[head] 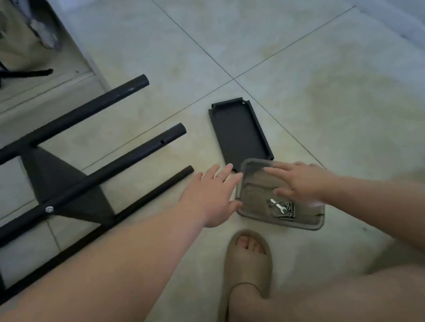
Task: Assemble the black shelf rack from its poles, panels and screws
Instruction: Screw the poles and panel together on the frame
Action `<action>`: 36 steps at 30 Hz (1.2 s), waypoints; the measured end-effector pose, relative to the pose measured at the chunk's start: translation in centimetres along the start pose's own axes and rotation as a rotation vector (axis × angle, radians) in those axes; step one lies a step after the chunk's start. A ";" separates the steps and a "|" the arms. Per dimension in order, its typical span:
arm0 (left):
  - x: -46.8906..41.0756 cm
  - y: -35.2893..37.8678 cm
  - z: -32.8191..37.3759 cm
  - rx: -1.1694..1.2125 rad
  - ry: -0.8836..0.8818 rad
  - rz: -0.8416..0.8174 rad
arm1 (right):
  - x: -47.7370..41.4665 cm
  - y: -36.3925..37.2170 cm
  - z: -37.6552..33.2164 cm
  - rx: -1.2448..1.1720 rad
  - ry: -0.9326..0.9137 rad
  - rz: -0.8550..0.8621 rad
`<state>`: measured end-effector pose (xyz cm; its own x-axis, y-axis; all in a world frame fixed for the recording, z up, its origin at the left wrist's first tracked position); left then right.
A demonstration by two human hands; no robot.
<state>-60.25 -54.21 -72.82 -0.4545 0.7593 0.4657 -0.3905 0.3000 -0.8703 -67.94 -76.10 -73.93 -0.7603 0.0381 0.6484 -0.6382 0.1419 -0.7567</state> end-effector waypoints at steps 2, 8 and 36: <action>-1.9 1.6 0.7 0.209 -0.075 -0.072 | -1.0 1.6 0.7 -0.028 0.000 -0.049; -5.9 5.8 1.7 0.704 -0.324 -0.169 | -4.5 5.5 2.2 -0.130 0.052 -0.097; -8.7 9.6 -0.3 0.940 -0.371 -0.047 | -11.1 12.6 6.0 -0.322 0.239 0.018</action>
<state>-59.77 -57.78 -85.26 -0.5805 0.4828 0.6557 -0.8138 -0.3730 -0.4458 -68.28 -80.71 -91.21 -0.6973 0.2670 0.6652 -0.5258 0.4402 -0.7279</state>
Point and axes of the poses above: each hand's wrist, its own x-axis away from the middle knuckle, its own y-axis out of the palm, z = x × y, the point moved 3 cm from there along -x, towards the middle knuckle, and after that the axes turned 5 degrees about -x, right-handed, at the moved point
